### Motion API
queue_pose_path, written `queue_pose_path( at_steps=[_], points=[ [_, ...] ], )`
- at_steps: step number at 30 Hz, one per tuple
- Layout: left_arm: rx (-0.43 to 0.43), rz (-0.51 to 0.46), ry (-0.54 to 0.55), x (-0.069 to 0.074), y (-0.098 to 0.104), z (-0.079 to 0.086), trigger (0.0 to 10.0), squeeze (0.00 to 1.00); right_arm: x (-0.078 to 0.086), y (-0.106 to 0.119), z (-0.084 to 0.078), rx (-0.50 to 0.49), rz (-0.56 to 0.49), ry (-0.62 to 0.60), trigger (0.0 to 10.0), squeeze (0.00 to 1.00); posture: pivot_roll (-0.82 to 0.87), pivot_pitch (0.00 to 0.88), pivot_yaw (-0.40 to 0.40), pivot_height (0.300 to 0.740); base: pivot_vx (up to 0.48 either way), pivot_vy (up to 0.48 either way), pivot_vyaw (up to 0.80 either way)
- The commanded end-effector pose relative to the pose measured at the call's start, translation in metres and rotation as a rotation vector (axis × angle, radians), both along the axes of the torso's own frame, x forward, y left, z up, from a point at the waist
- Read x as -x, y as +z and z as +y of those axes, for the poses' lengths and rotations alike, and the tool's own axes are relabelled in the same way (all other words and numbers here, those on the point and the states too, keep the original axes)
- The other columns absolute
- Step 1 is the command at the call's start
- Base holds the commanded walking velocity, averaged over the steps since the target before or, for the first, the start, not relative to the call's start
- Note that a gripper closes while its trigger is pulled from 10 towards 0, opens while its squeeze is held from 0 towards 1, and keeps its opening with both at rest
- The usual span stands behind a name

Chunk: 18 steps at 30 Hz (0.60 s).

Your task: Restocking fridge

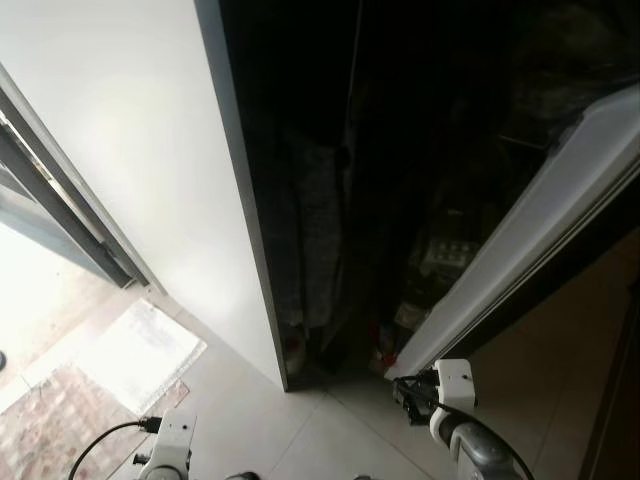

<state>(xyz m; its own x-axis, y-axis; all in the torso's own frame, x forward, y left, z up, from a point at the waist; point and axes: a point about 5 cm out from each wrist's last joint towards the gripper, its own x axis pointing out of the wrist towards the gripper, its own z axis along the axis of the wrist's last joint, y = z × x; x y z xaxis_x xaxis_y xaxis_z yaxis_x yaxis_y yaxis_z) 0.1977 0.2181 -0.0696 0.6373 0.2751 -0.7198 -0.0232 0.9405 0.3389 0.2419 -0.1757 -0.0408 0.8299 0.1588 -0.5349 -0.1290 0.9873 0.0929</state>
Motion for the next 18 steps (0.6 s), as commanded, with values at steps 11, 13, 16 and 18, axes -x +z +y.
queue_pose_path(
  at_steps=[11,13,16,18],
  points=[
    [-0.009,0.028,-0.003,0.008,-0.004,0.0,10.0,0.0,-0.037,0.038,-0.007,0.028,-0.223,-0.012,10.0,0.0,-0.12,0.175,-0.034,0.74,0.0,0.0,0.0],
    [-0.009,0.028,-0.003,0.008,-0.004,0.0,10.0,0.0,-0.044,0.045,-0.009,0.044,-0.263,-0.026,10.0,0.0,-0.12,0.175,-0.035,0.74,0.0,0.0,0.0],
    [-0.01,0.027,-0.003,0.008,-0.004,0.0,10.0,0.0,-0.052,0.056,-0.011,0.058,-0.317,-0.048,10.0,0.0,-0.12,0.176,-0.036,0.74,0.0,0.0,0.0],
    [-0.011,0.027,-0.002,0.008,-0.004,0.0,10.0,0.0,-0.056,0.061,-0.01,0.055,-0.344,-0.048,10.0,0.0,-0.12,0.177,-0.036,0.74,0.0,0.0,0.0]
  ],
)
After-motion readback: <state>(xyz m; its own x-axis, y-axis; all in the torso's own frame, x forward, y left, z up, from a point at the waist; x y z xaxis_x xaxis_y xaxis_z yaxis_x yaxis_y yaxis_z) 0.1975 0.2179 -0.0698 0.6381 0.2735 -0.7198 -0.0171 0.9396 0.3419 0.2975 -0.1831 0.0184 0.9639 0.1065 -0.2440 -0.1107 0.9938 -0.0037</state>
